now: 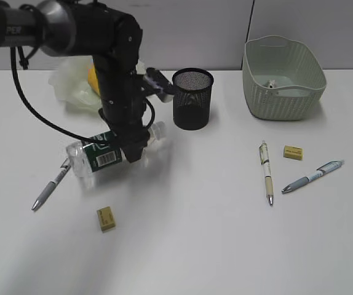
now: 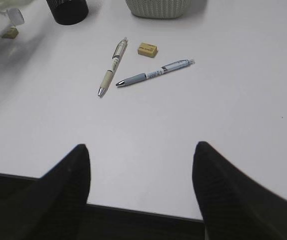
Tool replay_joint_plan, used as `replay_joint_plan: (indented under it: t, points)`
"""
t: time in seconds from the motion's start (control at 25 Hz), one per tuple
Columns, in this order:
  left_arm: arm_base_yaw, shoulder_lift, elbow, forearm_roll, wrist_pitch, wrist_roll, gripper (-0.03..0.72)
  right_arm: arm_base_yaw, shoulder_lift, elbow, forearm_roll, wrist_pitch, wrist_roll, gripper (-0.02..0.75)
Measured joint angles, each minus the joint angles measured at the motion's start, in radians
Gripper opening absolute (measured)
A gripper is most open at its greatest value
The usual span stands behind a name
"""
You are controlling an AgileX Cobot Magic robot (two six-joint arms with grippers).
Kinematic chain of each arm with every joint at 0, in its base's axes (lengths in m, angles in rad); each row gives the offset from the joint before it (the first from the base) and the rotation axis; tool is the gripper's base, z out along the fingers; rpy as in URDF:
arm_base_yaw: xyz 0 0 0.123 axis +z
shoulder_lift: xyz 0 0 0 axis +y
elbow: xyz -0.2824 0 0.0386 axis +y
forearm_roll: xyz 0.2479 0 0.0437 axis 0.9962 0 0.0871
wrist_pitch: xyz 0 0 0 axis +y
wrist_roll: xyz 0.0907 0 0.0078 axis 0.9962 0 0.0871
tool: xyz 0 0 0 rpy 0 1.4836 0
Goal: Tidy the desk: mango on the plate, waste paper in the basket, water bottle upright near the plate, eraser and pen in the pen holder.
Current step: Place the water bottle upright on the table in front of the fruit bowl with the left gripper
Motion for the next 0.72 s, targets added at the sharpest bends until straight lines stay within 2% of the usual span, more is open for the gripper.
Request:
replay_joint_plan:
  t: [0.24, 0.48, 0.6, 0.72]
  points:
    - [0.0, -0.126, 0.0, -0.026, 0.011, -0.029, 0.517, 0.0, 0.0, 0.0, 0.0, 0.0, 0.0, 0.51]
    - [0.02, -0.272, 0.0, -0.127, 0.012, -0.037, 0.516, 0.0, 0.0, 0.0, 0.0, 0.0, 0.0, 0.51]
    - [0.054, -0.342, 0.0, -0.165, 0.014, -0.065, 0.517, 0.0, 0.0, 0.0, 0.0, 0.0, 0.0, 0.51]
    - [0.117, -0.417, 0.005, -0.223, 0.021, -0.086, 0.517, 0.0, 0.0, 0.0, 0.0, 0.0, 0.0, 0.51]
